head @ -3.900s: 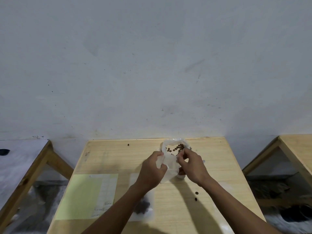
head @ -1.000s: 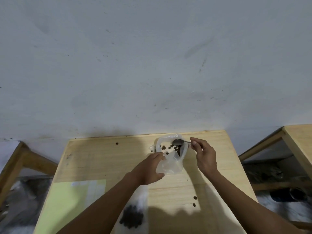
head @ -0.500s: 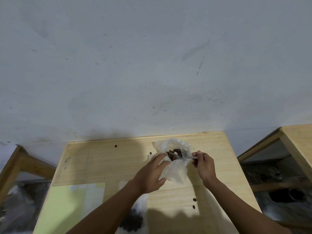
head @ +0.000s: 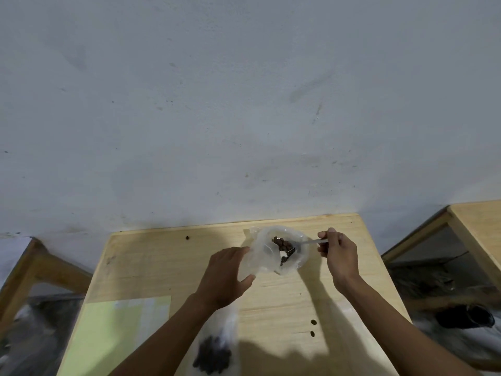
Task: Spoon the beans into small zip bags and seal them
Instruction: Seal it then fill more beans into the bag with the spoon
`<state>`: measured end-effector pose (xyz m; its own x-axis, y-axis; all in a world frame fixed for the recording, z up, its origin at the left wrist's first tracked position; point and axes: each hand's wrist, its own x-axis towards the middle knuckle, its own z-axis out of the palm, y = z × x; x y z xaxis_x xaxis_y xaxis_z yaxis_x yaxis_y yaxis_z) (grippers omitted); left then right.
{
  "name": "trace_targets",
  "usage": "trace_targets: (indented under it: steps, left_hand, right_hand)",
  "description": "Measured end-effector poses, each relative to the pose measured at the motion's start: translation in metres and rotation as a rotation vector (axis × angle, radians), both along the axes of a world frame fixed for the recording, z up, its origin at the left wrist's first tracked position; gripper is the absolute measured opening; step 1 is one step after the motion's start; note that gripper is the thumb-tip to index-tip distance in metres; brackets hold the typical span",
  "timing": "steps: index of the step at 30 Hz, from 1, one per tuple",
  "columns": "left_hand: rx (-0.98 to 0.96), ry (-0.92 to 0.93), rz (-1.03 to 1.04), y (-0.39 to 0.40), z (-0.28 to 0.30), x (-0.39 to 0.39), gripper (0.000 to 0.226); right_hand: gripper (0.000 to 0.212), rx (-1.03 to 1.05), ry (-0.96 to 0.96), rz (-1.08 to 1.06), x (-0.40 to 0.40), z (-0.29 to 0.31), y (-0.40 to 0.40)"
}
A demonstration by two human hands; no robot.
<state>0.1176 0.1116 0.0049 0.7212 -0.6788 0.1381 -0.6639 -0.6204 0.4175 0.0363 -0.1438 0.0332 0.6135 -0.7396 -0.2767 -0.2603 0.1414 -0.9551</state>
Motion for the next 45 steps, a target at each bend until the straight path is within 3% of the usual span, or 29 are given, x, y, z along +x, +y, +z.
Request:
trace_targets:
  steps: [17, 24, 33, 38, 45]
  left_hand:
    - [0.263, 0.137, 0.126, 0.001, 0.004, 0.002, 0.067]
    - [0.245, 0.142, 0.135, -0.006, 0.008, 0.006, 0.068]
    - [0.136, 0.107, 0.103, -0.016, 0.009, 0.005, 0.065]
    - [0.174, 0.172, 0.125, -0.008, 0.001, 0.008, 0.061]
    - [0.236, 0.254, -0.016, -0.010, -0.001, 0.010, 0.066]
  right_hand:
    - [0.035, 0.153, 0.004, -0.067, -0.013, -0.006, 0.007]
    - [0.034, 0.001, -0.094, 0.033, -0.005, 0.034, 0.008]
    - [0.024, -0.464, -0.146, 0.414, -0.004, 0.049, 0.029]
    - [0.026, -0.501, -0.188, 0.290, -0.003, 0.046, 0.022]
    - [0.026, -0.422, -0.033, 0.154, -0.009, -0.003, 0.018]
